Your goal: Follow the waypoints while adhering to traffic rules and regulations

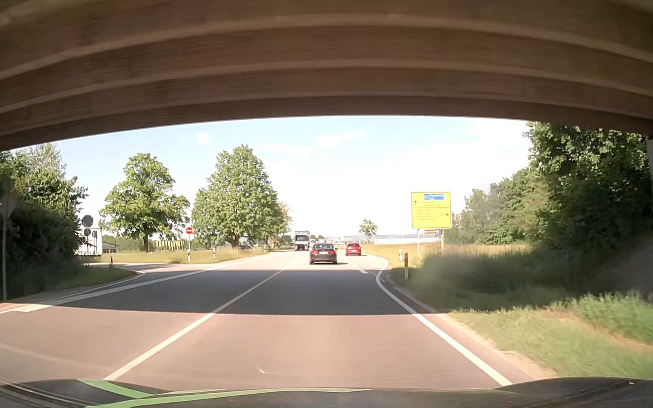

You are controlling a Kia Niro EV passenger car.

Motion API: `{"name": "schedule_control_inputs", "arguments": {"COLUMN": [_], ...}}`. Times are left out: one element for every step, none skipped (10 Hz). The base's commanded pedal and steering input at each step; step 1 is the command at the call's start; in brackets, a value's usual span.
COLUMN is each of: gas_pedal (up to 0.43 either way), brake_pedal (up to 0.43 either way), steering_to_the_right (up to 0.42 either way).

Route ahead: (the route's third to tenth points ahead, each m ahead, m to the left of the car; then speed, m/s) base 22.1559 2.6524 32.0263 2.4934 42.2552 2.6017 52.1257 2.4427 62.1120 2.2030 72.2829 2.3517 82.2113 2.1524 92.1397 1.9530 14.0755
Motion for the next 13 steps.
{"name": "schedule_control_inputs", "arguments": {"gas_pedal": [0.11, 0.11, 0.11, 0.11, 0.11, 0.11, 0.118, 0.118, 0.118, 0.118, 0.118, 0.13, 0.13], "brake_pedal": [0.0, 0.0, 0.0, 0.0, 0.0, 0.0, 0.0, 0.0, 0.0, 0.0, 0.0, 0.0, 0.0], "steering_to_the_right": [-0.001, -0.001, -0.001, -0.001, -0.001, -0.001, -0.001, -0.001, -0.001, -0.001, -0.001, -0.001, -0.001]}}
